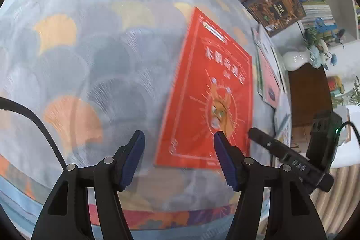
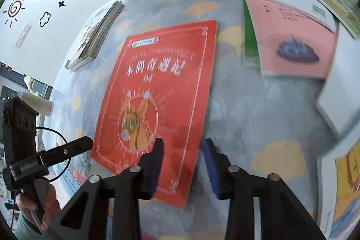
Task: Organize books
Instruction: 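Grasp the red booklet's edge with the left tool and lift it, then grasp the red booklet with the right tool while the left tool holds the spine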
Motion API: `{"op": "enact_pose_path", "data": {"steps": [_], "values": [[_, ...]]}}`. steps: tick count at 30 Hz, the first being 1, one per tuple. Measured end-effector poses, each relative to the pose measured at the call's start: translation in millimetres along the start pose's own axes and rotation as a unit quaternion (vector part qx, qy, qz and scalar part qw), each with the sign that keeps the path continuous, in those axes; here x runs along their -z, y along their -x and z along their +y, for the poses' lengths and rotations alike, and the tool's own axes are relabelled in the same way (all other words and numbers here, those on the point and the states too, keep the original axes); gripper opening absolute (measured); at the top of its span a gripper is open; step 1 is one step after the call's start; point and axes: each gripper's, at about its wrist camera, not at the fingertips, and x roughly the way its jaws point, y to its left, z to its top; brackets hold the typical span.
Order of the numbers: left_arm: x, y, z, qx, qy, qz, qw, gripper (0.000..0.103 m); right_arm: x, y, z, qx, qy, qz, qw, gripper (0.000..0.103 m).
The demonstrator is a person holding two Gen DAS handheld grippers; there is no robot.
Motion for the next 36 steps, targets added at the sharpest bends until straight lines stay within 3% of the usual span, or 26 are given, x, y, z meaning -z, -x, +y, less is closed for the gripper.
{"op": "enact_pose_path", "data": {"steps": [5,7,9,10,11,13,15,19,21,23,25,28,32,36], "values": [[7,-1,-10,0.005,-0.028,-0.021,0.9994,0.057,13,-2,9,0.015,0.023,-0.008,1.000,0.035],[6,11,-9,0.081,-0.005,-0.028,0.9963,0.049,14,0,6,0.018,0.019,-0.008,1.000,0.035],[6,22,-10,0.171,0.021,-0.024,0.9848,0.047,15,1,-2,-0.006,0.000,-0.006,1.000,0.035],[6,25,-13,0.178,0.019,-0.028,0.9835,0.047,14,0,-6,-0.016,-0.010,-0.006,1.000,0.035],[5,26,-18,0.170,0.008,-0.033,0.9849,0.047,15,0,-8,-0.021,-0.015,-0.006,1.000,0.035],[0,16,-22,0.120,-0.011,-0.035,0.9921,0.036,15,0,-12,-0.033,-0.027,-0.006,0.999,0.035],[-5,-1,-17,0.096,-0.006,-0.016,0.9952,0.007,15,-1,-12,-0.036,-0.031,-0.007,0.999,0.035],[-7,-16,-17,0.093,0.003,-0.010,0.9956,0.007,14,-1,-10,-0.037,-0.035,-0.007,0.999,0.035],[-9,-14,-16,0.124,0.025,-0.012,0.9918,0.007,13,1,-15,-0.048,-0.048,0.004,0.998,0.036],[-11,-9,-14,0.157,0.044,-0.012,0.9865,0.007,15,4,-23,-0.072,-0.076,0.021,0.994,0.047],[-14,-6,-14,0.185,0.060,-0.010,0.9808,0.007,18,8,-36,-0.105,-0.114,0.030,0.987,0.055],[-23,-7,-16,0.224,0.095,0.001,0.9699,0.007,24,10,-54,-0.158,-0.171,0.038,0.972,0.057],[-24,-6,-10,0.251,0.126,0.013,0.9597,0.007,28,-2,-72,-0.233,-0.241,0.044,0.941,0.071],[-22,-7,-4,0.268,0.149,0.035,0.9511,0.007,24,-14,-70,-0.291,-0.278,0.028,0.915,0.069]]}}
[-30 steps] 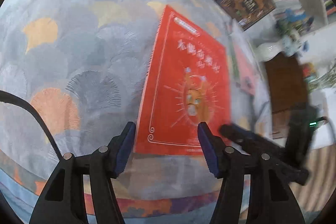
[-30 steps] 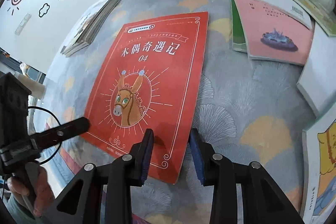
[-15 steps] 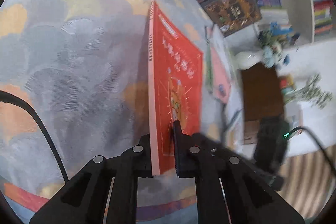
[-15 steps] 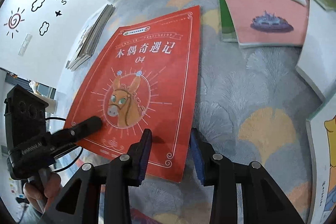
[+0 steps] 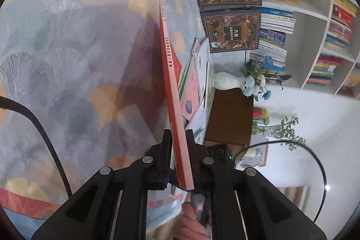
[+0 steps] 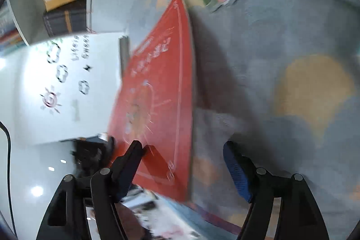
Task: Organize books
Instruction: 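Grasp the red booklet with the right tool while the left tool holds the spine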
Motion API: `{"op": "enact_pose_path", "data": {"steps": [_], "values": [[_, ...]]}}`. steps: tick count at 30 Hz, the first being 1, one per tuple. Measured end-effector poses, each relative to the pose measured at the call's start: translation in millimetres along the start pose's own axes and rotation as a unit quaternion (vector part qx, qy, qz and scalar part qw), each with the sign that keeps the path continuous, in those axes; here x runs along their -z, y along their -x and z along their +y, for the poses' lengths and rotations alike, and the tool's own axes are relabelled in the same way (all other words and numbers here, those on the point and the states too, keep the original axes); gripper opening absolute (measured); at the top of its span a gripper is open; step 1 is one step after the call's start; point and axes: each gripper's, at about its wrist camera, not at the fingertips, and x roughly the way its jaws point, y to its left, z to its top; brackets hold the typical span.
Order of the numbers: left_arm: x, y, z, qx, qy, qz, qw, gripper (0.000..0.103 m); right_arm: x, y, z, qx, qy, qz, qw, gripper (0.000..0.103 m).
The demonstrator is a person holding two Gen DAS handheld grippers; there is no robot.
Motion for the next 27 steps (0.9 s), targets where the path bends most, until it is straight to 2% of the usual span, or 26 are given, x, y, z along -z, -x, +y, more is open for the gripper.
{"op": "enact_pose_path", "data": {"steps": [2,4,5,7,10,13,14,15,18,22,27], "values": [[0,0,0,-0.021,-0.009,0.004,0.9997,0.007,2,-2,4,-0.007,-0.004,-0.019,1.000,0.039],[-1,1,-2,-0.051,-0.024,0.006,0.9984,0.007,6,-3,15,0.020,0.019,-0.032,0.999,0.036],[-1,1,-2,-0.068,-0.035,0.009,0.9970,0.007,10,-2,27,0.052,0.053,-0.046,0.996,0.034],[1,1,-9,-0.127,-0.082,0.012,0.9884,0.007,17,-3,47,0.111,0.115,-0.060,0.985,0.034],[4,-1,-24,-0.186,-0.154,0.015,0.9703,0.010,34,-15,81,0.202,0.221,-0.071,0.952,0.033],[4,3,-36,-0.219,-0.208,0.011,0.9533,0.010,49,-26,98,0.240,0.270,-0.072,0.930,0.033],[3,7,-39,-0.222,-0.221,0.009,0.9497,0.010,54,-28,101,0.245,0.281,-0.073,0.925,0.033],[2,11,-41,-0.222,-0.230,0.009,0.9475,0.010,62,-31,110,0.252,0.304,-0.078,0.915,0.033],[-3,30,-46,-0.214,-0.250,0.007,0.9443,0.011,80,-36,131,0.265,0.349,-0.086,0.895,0.033],[-15,59,-51,-0.199,-0.264,-0.003,0.9437,0.012,91,-44,162,0.262,0.382,-0.090,0.882,0.033],[-46,102,-59,-0.166,-0.258,-0.038,0.9510,0.012,87,-74,214,0.248,0.408,-0.103,0.873,0.033]]}}
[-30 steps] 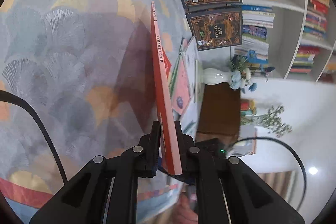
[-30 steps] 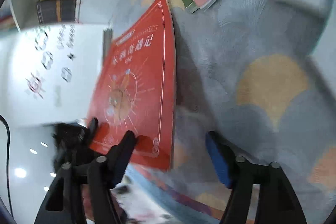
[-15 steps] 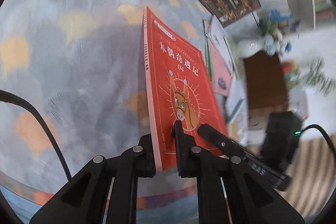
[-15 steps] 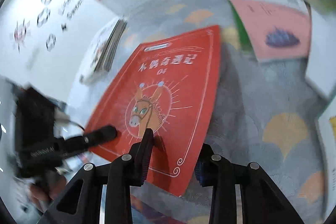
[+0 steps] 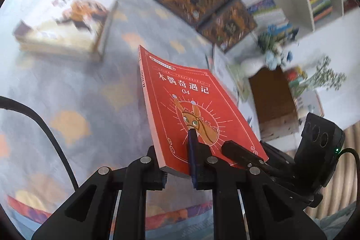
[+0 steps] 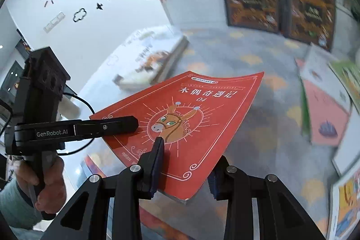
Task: Organize books
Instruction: 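Carry the red booklet with both tools toward the stack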
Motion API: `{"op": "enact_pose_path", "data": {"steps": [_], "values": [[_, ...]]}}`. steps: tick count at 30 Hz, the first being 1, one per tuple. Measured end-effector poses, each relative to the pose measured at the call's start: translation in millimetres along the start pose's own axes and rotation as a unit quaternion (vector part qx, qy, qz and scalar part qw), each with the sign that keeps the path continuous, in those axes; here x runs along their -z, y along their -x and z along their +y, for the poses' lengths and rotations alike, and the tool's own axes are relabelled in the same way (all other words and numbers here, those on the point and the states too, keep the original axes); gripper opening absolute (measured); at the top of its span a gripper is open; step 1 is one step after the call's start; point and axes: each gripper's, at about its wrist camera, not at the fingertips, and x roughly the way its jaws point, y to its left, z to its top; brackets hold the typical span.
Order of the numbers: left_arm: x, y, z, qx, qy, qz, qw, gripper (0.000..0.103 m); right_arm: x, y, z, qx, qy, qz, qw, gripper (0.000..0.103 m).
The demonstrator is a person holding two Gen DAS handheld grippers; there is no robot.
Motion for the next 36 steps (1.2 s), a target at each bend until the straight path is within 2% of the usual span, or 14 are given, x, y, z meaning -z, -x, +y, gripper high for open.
{"op": "enact_pose_path", "data": {"steps": [5,9,16,23,29,32,36], "values": [[-42,40,35,-0.011,0.010,-0.051,0.9986,0.013,-50,-40,41,-0.020,0.024,-0.016,0.999,0.033],[-71,60,74,-0.022,0.028,-0.078,0.9963,0.013,-86,-78,71,-0.033,0.036,-0.015,0.999,0.033],[-107,66,132,-0.027,0.053,-0.092,0.9940,0.013,-129,-141,106,-0.034,0.059,0.000,0.998,0.034],[-138,53,166,-0.022,0.066,-0.092,0.9934,0.013,-157,-180,106,-0.029,0.047,0.012,0.998,0.034],[-152,37,184,-0.014,0.077,-0.082,0.9936,0.013,-172,-207,92,-0.028,0.008,0.031,0.999,0.035],[-151,29,190,-0.038,0.087,-0.071,0.9929,0.019,-170,-219,81,-0.027,-0.016,0.048,0.998,0.036],[-135,32,200,-0.089,0.111,-0.072,0.9872,0.027,-158,-241,63,-0.037,-0.063,0.106,0.992,0.038]]}}
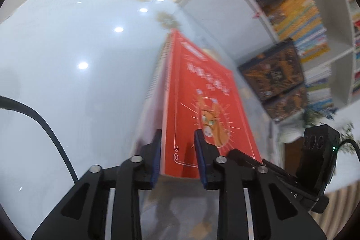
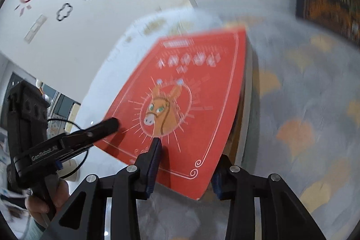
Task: Organize books
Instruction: 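Carry the red booklet with both tools toward the stack, then lay the red booklet on the stack and open both tools, then move both tools back toward the booklets by the wall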
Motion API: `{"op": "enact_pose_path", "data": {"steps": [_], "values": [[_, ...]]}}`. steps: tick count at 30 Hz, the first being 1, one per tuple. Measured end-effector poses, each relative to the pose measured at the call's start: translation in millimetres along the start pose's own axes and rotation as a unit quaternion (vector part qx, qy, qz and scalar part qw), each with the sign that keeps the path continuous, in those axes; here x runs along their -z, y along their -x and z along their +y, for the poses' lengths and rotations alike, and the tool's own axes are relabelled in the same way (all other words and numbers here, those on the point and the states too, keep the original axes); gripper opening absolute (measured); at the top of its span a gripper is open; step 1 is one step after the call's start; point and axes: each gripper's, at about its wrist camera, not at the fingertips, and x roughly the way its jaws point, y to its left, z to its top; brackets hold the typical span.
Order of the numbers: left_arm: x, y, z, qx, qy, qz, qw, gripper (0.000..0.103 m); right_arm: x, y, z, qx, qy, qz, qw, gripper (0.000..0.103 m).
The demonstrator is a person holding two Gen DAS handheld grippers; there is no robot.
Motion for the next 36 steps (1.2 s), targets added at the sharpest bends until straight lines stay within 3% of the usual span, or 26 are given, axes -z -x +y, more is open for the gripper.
{"op": "enact_pose_path", "data": {"steps": [3,4,5,7,10,14,16,21,25,31,34,36], "values": [[16,9,17,-0.016,0.031,-0.004,0.9994,0.030,5,-2,-9,-0.015,-0.020,0.010,1.000,0.039],[22,13,21,-0.024,0.041,-0.006,0.9989,0.030,6,0,-10,-0.015,-0.024,0.016,0.999,0.046],[29,18,24,-0.038,0.048,-0.009,0.9981,0.031,8,3,-12,-0.017,-0.026,0.024,0.999,0.060],[44,26,24,-0.064,0.059,-0.015,0.9961,0.033,16,12,-16,-0.019,-0.028,0.026,0.999,0.067],[71,37,9,-0.070,0.060,-0.015,0.9956,0.034,39,31,-30,-0.027,-0.032,0.024,0.999,0.067],[115,51,-27,-0.088,0.048,-0.046,0.9939,0.055,81,62,-68,-0.039,-0.054,0.036,0.997,0.067],[138,53,-50,-0.081,0.044,-0.055,0.9943,0.058,103,81,-94,-0.024,-0.063,0.040,0.997,0.067],[187,40,-114,-0.064,0.002,-0.045,0.9969,0.058,155,159,-176,0.012,-0.095,0.014,0.995,0.067],[212,30,-168,-0.028,-0.029,-0.037,0.9985,0.059,189,214,-226,0.041,-0.122,-0.011,0.992,0.069],[240,2,-238,-0.009,-0.093,-0.022,0.9954,0.063,235,261,-269,0.071,-0.147,-0.045,0.986,0.071],[252,-17,-259,-0.029,-0.133,-0.009,0.9907,0.063,246,266,-267,0.072,-0.137,-0.055,0.986,0.071],[258,-25,-268,-0.083,-0.173,-0.024,0.9811,0.063,245,260,-262,0.068,-0.115,-0.053,0.990,0.071]]}}
